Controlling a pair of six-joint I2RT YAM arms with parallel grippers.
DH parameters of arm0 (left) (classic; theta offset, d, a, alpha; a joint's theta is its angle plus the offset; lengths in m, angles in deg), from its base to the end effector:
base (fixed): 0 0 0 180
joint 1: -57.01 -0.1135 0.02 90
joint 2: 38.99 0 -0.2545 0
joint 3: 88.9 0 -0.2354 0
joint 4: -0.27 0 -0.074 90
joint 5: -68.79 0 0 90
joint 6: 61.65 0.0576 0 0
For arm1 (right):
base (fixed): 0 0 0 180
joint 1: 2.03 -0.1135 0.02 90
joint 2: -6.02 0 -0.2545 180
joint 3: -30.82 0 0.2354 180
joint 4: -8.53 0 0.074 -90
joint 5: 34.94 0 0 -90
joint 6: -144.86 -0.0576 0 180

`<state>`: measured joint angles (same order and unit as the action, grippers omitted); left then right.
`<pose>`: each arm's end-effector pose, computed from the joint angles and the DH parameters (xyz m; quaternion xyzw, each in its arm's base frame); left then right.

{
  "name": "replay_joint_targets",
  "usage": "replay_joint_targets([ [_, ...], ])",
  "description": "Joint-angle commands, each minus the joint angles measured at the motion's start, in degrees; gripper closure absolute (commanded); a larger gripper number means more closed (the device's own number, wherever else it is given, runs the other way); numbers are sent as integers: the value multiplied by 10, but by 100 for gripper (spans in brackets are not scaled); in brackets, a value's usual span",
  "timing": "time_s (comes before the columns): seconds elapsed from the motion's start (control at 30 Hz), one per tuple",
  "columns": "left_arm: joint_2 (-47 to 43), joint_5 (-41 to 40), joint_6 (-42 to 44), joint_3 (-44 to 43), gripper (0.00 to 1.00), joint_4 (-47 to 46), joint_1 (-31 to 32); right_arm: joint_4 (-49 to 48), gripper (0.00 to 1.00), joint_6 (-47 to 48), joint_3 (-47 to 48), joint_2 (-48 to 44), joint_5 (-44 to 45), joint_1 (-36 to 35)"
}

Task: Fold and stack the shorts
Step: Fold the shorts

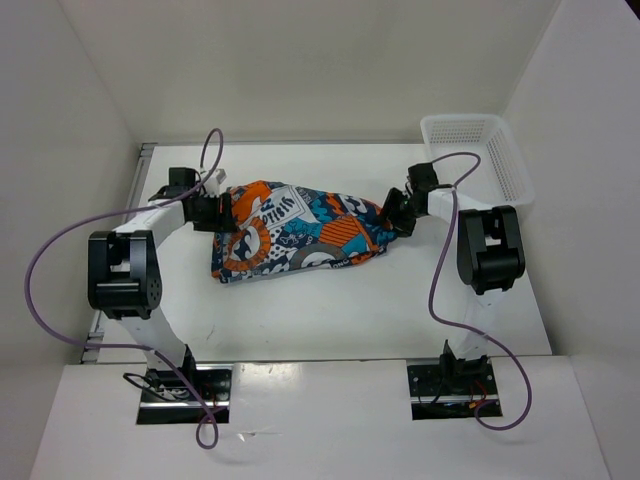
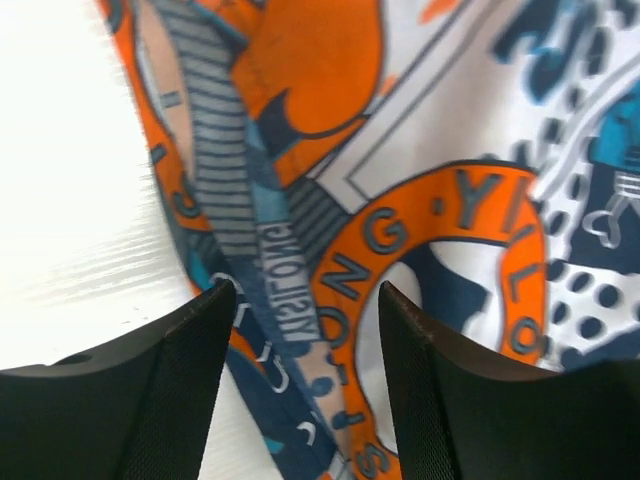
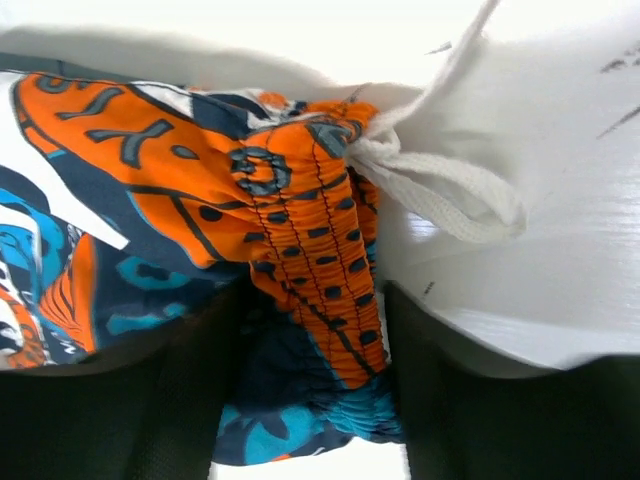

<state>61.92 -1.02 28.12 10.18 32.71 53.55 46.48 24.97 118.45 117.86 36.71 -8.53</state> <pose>0.3680 0.0023 0.1814 0.0264 0.9334 -0.1569 0.3216 0.3849 0.0621 0.1394 0.1567 0.9461 0.2212 0.1773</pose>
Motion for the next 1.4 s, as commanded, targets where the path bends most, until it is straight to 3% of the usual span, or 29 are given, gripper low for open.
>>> replay_joint_targets([
  [0.0, 21, -45, 2, -28, 33, -9, 1, -11, 44, 13, -14, -21, 10, -3],
  [0.13, 54, -26, 2, -28, 36, -25, 1, -23, 59, 13, -25, -21, -1, -3],
  [0.27, 69, -34, 2, -16, 41, -31, 1, -29, 56, 13, -32, -7, -7, -8],
  [0.33, 74, -47, 2, -16, 47, -31, 1, -43, 59, 8, -37, -7, -7, -8],
  [0.37, 74, -55, 2, 0, 60, -36, 1, -43, 83, 2, -37, -2, 8, -13],
  [0.4, 74, -55, 2, 0, 65, -36, 1, -43, 83, 2, -37, -2, 8, -13],
  [0.47, 74, -60, 2, 8, 75, -36, 1, -38, 100, -10, -37, -8, 44, -13],
  [0.53, 74, -60, 2, 20, 90, -36, 1, -31, 100, -16, -37, -24, 67, -13],
  [0.67, 68, -55, 2, 32, 100, -36, 8, -16, 100, -16, -32, -58, 122, -13],
  [1.03, -5, -19, 2, 77, 100, -19, 95, 95, 100, 36, 62, -160, 201, -13],
  [1.37, -35, -20, 2, 95, 100, 0, 108, 182, 100, 41, 250, -159, 272, -149],
])
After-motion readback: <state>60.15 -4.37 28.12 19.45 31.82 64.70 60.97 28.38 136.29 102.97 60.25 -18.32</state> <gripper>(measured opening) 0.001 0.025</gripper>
